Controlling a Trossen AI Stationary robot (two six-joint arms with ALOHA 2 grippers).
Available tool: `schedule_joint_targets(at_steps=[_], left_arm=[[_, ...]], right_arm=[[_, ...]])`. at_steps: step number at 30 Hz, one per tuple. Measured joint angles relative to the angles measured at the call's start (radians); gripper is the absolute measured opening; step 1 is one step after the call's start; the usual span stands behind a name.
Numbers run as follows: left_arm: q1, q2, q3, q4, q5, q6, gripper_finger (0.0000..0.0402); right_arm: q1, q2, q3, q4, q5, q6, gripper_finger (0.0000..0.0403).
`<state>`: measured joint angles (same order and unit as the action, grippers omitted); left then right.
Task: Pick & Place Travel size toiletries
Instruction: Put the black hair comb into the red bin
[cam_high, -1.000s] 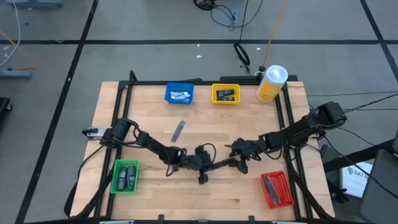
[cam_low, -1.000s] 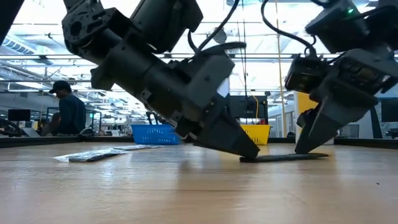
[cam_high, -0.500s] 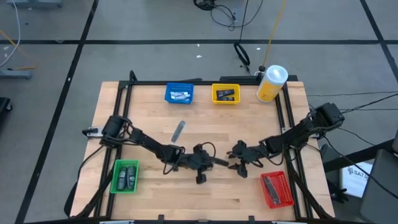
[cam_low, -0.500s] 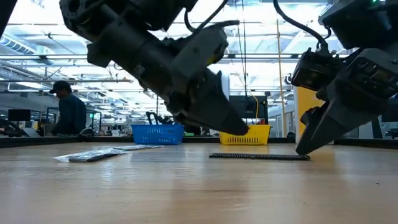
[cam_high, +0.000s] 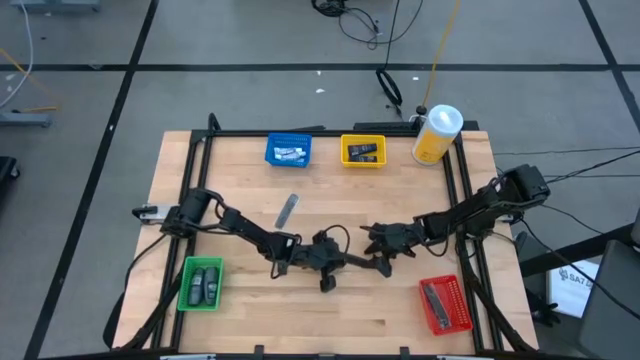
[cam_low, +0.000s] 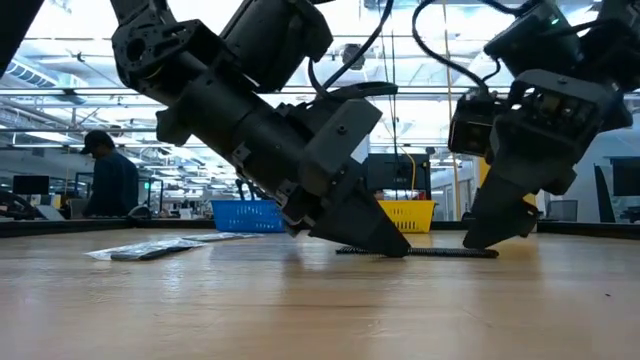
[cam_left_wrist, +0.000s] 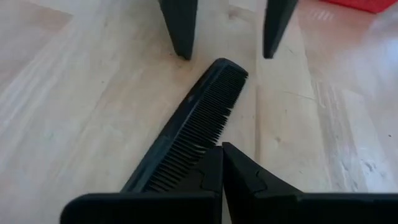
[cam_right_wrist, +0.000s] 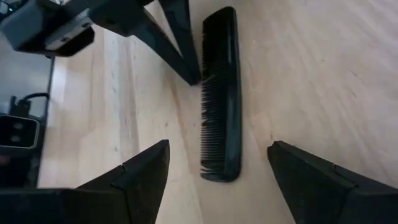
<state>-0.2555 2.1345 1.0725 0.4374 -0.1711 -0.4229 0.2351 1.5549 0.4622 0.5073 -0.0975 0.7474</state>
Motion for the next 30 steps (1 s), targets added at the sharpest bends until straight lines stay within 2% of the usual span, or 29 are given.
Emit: schedule_joint_targets(at_steps=[9, 13, 23, 30], left_arm=[[0.019, 0.038, 0.001, 0.002, -0.008, -0.036, 0.0004], [0.018, 0.048, 0.000, -0.007, -0.008, -0.041, 0.0003], [0.013, 0.049, -0.001, -0.013, -0.008, -0.046, 0.0005], [0.010, 0.050, -0.001, -0.013, -0.009, -0.049, 0.0006]], right_arm=[[-0.002, 0.158, 0.132, -0.008, -0.081, 0.000, 0.0270], [-0.002, 0.189, 0.163, -0.032, -0.092, -0.001, 0.0270], [0.000, 0.183, 0.164, -0.038, -0.021, 0.061, 0.0269], [0.002, 0.186, 0.159, 0.019, 0.013, 0.109, 0.0269]])
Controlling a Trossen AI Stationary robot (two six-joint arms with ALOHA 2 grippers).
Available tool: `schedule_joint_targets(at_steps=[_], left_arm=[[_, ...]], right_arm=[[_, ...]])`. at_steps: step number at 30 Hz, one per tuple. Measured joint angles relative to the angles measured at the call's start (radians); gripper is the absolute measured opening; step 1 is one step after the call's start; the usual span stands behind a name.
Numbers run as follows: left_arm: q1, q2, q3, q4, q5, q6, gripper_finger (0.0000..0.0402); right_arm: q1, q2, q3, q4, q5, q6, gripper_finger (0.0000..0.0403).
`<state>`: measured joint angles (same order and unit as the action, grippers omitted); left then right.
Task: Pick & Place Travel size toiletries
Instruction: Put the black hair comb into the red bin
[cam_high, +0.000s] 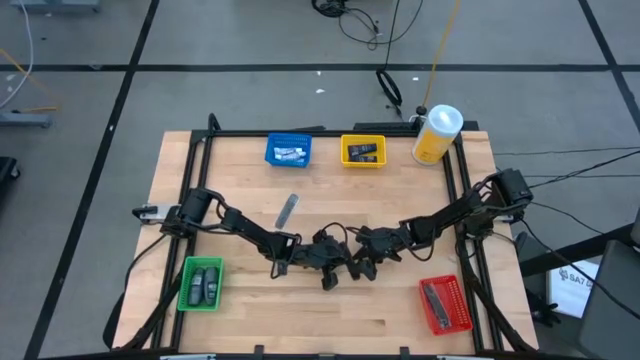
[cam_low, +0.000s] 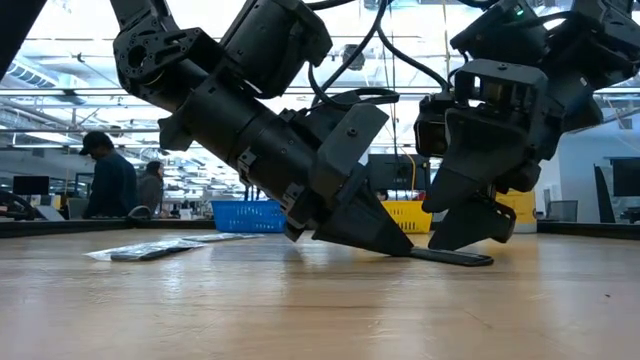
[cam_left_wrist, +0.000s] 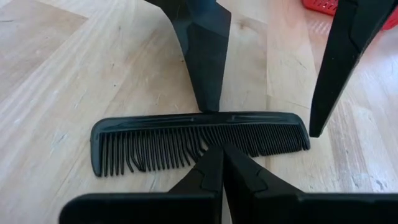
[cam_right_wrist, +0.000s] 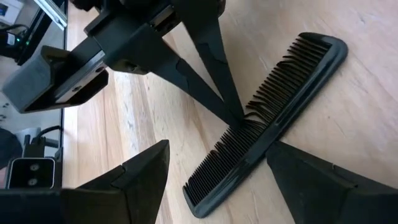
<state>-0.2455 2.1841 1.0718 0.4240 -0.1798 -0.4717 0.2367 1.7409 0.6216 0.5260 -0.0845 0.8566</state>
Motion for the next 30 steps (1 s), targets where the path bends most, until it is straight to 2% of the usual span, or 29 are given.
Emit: schedule_joint_targets(at_steps=[8, 14, 21, 25, 30], left_arm=[[-0.007, 0.000, 0.000, 0.001, -0.004, -0.003, 0.0008], [-0.016, 0.003, 0.001, 0.047, -0.014, 0.002, 0.0003], [-0.017, 0.004, 0.000, 0.053, -0.012, 0.004, 0.0005], [-0.017, 0.004, 0.000, 0.053, -0.011, 0.016, 0.0006], [-0.017, 0.004, 0.000, 0.053, -0.009, 0.017, 0.0013]], right_arm=[[0.000, 0.001, 0.000, 0.026, 0.010, -0.004, 0.0269], [0.006, 0.007, 0.004, 0.124, 0.012, -0.032, 0.0270], [0.008, 0.003, 0.004, 0.070, 0.006, -0.093, 0.0265], [0.009, 0.001, 0.005, 0.017, 0.012, -0.129, 0.0235], [0.026, 0.001, 0.005, 0.001, 0.028, -0.175, 0.0158]])
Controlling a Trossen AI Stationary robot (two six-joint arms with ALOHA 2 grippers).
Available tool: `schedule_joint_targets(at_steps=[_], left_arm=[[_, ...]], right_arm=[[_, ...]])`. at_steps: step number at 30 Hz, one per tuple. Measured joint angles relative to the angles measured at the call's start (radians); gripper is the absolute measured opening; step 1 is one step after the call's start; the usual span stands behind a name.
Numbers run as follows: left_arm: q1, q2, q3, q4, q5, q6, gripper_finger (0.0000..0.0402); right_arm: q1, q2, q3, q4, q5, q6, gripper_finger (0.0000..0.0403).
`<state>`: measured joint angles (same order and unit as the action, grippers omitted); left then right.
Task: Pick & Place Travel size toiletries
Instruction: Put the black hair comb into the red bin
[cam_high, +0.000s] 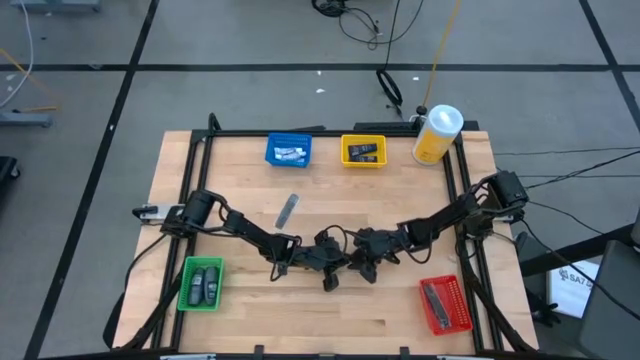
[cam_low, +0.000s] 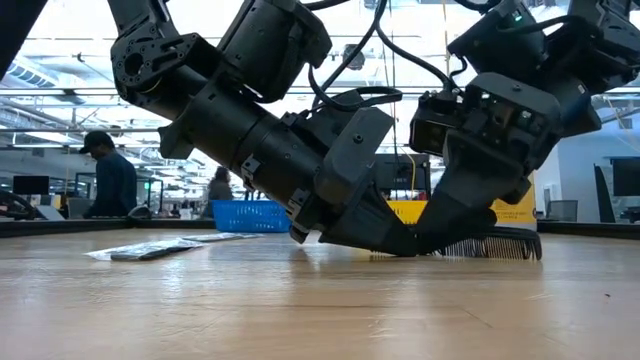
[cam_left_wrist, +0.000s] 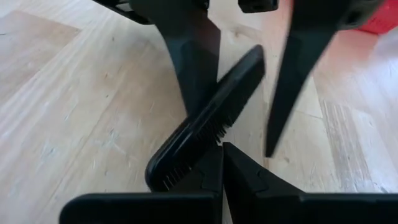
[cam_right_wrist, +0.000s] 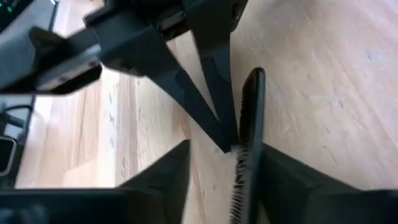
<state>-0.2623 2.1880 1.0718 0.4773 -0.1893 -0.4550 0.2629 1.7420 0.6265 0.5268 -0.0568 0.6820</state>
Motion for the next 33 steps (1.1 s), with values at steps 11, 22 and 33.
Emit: schedule_joint_targets(at_steps=[11, 22, 33], left_arm=[[-0.032, -0.190, -0.006, -0.321, 0.004, 0.121, 0.0017], [-0.146, -0.364, -0.003, -0.703, -0.361, 0.033, 0.0002], [-0.213, -0.339, -0.034, -0.705, -0.449, -0.043, 0.0014]], right_arm=[[0.033, -0.018, -0.003, -0.022, 0.074, -0.118, 0.0014], [0.220, -0.347, 0.027, -0.309, 0.363, -0.053, 0.0006], [0.561, -0.594, 0.253, -1.147, 0.011, 0.889, 0.0005]])
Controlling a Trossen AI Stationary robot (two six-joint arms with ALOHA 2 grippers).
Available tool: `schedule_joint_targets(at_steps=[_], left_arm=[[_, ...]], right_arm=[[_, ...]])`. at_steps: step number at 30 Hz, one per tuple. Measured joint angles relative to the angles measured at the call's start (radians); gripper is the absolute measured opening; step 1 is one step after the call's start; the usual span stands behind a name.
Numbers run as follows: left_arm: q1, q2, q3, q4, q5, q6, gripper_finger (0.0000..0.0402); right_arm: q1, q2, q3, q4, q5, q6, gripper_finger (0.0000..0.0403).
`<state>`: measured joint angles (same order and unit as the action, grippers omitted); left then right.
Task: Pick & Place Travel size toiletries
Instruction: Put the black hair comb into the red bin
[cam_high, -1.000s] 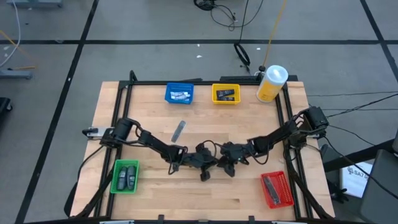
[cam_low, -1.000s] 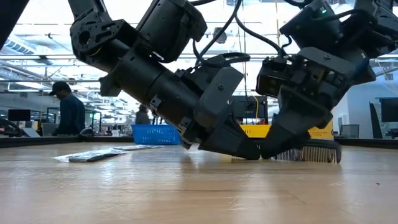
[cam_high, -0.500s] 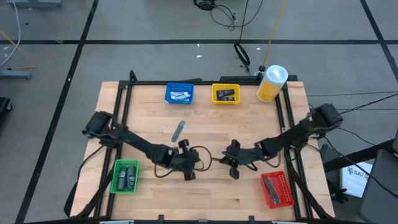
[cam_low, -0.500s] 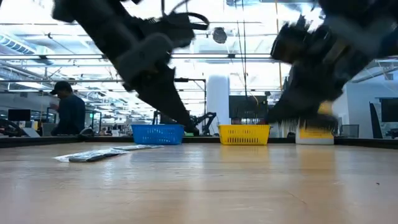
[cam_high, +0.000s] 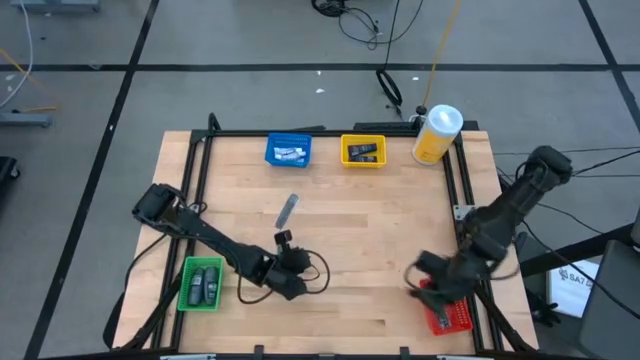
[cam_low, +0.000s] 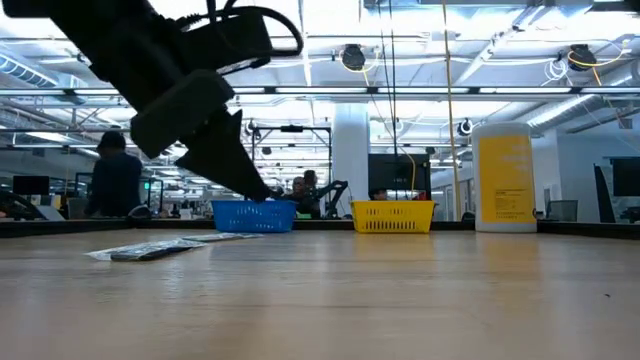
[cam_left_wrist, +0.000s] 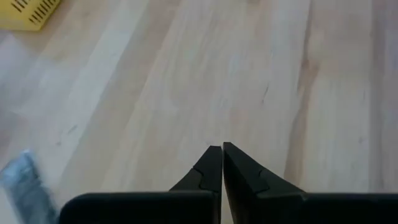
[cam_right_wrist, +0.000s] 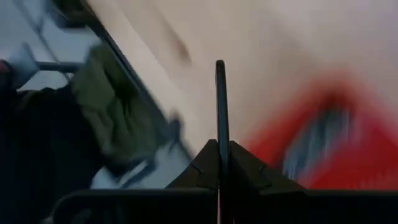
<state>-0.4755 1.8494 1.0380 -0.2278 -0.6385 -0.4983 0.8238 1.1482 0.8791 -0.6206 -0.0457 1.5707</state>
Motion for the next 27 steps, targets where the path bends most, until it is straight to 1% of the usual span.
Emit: schedule_joint_targets(at_steps=[2, 5, 7, 9, 12, 15, 17, 23, 27], left_arm=[[0.000, 0.000, -0.021, 0.021, -0.001, -0.006, 0.0008], [-0.002, 0.000, -0.035, 0.025, -0.002, -0.014, 0.0002], [-0.003, -0.001, -0.044, 0.023, -0.004, -0.028, 0.0005], [-0.003, 0.000, -0.047, 0.020, -0.014, -0.029, 0.0011], [0.000, -0.001, -0.047, 0.037, -0.021, -0.031, 0.0019], [0.001, -0.001, -0.047, 0.048, -0.021, -0.031, 0.0020], [0.001, -0.001, -0.047, 0.058, -0.021, -0.027, 0.0016], [0.001, -0.001, -0.047, 0.058, -0.020, -0.025, 0.0002], [0.001, -0.001, -0.047, 0.057, -0.016, -0.024, 0.0012]], right_arm=[[0.074, -0.002, 0.001, -0.018, -0.043, 0.219, 0.0005], [0.158, 0.017, 0.002, -0.076, -0.077, 0.466, 0.0005], [0.196, 0.034, 0.002, -0.123, -0.102, 0.568, 0.0005], [0.219, 0.039, 0.002, -0.182, -0.102, 0.630, 0.0006], [0.229, 0.046, 0.001, -0.260, -0.035, 0.679, 0.0006], [0.224, 0.045, 0.001, -0.255, 0.042, 0.662, 0.0007], [0.218, 0.045, 0.001, -0.252, 0.071, 0.654, 0.0008], [0.217, 0.045, -0.010, -0.251, 0.075, 0.690, 0.0008], [0.217, 0.045, -0.033, -0.195, 0.075, 0.707, 0.0008]])
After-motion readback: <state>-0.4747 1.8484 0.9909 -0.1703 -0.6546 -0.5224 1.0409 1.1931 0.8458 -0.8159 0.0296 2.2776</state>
